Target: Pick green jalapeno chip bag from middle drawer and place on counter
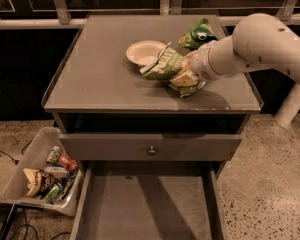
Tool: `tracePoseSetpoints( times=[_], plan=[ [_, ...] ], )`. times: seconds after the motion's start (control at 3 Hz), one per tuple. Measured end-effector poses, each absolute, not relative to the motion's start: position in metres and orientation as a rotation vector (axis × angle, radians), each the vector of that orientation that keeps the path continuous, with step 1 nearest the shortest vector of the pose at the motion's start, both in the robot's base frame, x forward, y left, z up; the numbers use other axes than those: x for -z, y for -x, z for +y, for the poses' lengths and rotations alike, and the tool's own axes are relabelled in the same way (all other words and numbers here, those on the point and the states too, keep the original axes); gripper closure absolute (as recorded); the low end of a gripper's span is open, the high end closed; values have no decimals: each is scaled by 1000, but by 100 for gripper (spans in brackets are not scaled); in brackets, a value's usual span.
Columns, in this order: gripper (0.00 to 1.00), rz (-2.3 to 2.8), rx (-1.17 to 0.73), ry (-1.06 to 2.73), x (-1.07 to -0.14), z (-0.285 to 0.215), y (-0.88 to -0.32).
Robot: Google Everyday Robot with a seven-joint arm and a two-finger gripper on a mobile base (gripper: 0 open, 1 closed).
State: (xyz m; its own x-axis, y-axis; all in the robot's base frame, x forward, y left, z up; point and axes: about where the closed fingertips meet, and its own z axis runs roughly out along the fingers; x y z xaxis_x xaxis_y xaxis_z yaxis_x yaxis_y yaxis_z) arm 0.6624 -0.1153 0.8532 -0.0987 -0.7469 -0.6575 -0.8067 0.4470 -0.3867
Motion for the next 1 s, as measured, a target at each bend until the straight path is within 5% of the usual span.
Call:
tracePoseSetpoints(
  times=[0.67,1.0],
  plan=[
    [14,1857,-89,1316,-853,-115,-662],
    [0,1857,-89,1316,-853,-115,-662]
  ],
)
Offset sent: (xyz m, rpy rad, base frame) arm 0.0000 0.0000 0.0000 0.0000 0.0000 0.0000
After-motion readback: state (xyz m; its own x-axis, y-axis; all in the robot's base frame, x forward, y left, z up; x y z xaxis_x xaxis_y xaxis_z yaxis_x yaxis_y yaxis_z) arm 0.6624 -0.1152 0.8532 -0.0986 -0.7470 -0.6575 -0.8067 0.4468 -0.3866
